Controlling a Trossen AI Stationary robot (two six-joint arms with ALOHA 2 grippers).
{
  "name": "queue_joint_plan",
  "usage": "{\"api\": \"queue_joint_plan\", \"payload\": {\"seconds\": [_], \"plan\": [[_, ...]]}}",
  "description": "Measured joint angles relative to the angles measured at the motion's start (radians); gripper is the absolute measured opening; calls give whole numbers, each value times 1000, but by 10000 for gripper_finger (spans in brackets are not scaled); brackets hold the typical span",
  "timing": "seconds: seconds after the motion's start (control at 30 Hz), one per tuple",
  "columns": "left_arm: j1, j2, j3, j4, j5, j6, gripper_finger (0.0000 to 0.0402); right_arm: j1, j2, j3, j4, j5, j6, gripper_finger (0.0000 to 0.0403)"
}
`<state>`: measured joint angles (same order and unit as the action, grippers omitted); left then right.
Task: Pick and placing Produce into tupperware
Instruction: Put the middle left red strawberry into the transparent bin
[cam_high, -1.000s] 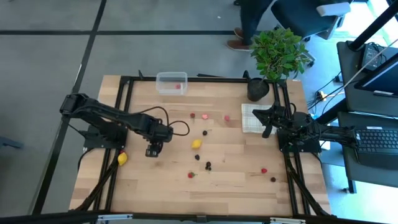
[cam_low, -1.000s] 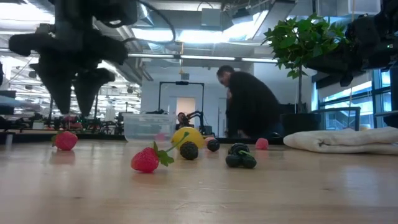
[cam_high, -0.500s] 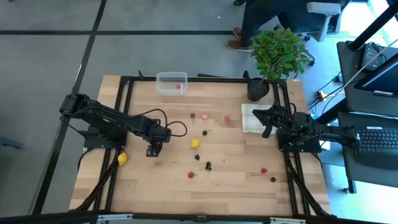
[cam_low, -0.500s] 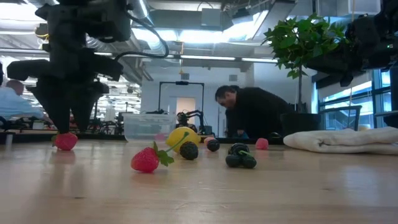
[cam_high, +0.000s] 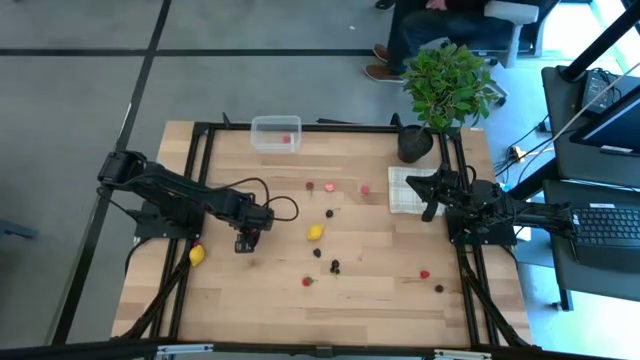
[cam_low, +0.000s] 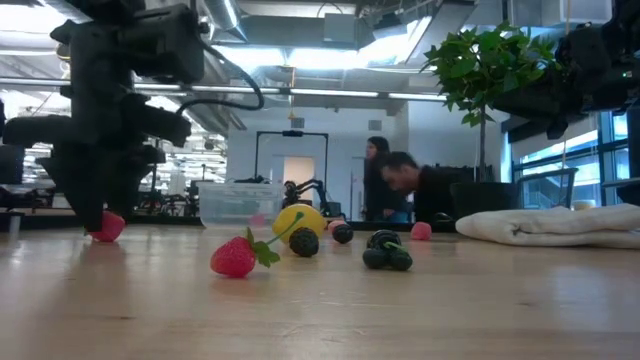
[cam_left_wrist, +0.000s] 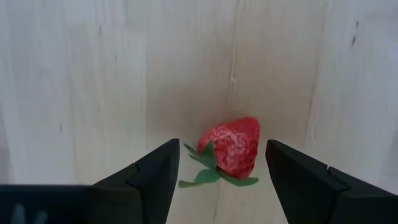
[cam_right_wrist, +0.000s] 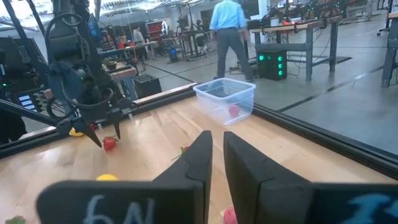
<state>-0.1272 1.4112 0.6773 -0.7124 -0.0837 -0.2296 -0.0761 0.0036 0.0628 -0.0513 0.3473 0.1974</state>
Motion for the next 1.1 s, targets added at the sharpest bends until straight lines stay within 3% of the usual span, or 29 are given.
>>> {"api": "queue_joint_plan", "payload": {"seconds": [0.33, 0.73, 0.9, 1.1], "plan": [[0, 71, 5, 17, 25, -5, 197, 0, 0, 0, -20, 0, 2, 45], [0, 77, 26, -4, 31, -5, 130, 0, 0, 0, -22, 0, 3, 45], [33, 76, 126, -76, 3, -5, 139, 0, 0, 0, -22, 0, 1, 45], [136, 75, 312, -232, -144, 54, 138, 0, 1, 0, -21, 0, 0, 45]]}}
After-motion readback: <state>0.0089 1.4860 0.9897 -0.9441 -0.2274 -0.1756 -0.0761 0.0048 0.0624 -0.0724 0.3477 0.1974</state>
